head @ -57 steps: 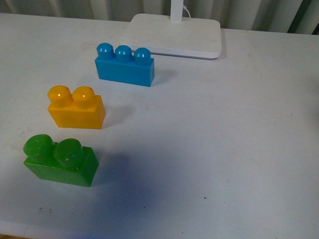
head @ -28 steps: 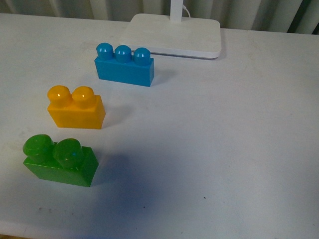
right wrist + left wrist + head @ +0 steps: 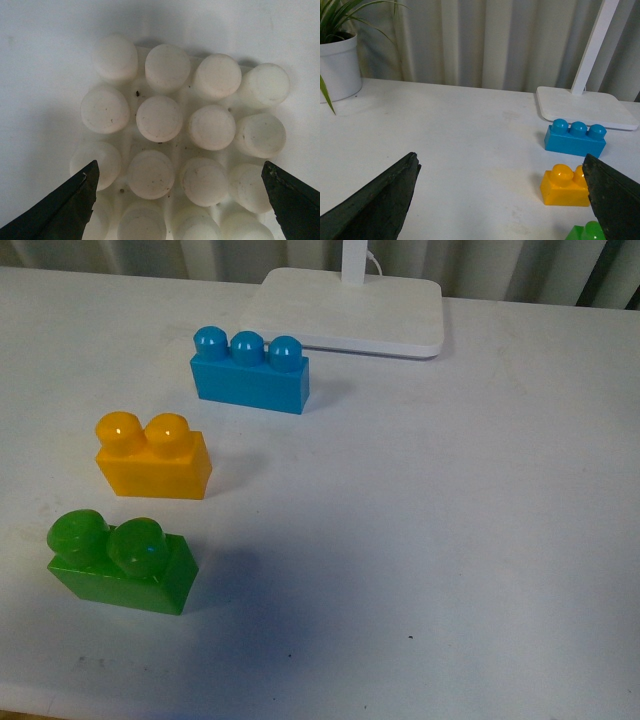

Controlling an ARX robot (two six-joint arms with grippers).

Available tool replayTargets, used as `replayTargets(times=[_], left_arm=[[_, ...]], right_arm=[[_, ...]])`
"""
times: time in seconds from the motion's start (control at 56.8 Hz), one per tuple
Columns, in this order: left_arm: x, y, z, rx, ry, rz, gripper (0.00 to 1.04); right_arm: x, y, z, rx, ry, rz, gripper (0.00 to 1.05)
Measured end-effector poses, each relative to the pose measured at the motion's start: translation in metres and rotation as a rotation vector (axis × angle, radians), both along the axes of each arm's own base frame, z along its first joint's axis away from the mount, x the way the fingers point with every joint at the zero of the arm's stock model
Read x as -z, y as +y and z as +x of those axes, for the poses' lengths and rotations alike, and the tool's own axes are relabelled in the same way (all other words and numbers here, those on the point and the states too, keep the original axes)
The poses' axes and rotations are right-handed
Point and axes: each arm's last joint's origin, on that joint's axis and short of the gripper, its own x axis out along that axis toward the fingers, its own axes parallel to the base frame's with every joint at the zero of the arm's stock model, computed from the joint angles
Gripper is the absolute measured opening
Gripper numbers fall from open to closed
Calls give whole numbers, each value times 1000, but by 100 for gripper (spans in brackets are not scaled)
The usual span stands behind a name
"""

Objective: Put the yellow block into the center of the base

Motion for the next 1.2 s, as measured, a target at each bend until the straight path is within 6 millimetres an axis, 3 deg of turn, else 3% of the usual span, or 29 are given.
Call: replayTargets(times=[0.475,0.722,0.898,1.197], left_arm=[[0,0,0,0,0,0,98],[0,0,0,0,0,0,98],[0,0,0,0,0,0,98],[0,0,0,0,0,0,98]], right_arm=[[4,-24,4,66,15,18,96],[8,-22,3,32,24,9,96],[13,-1,1,13,12,62,96],[21,67,2,-95,27,146,96]])
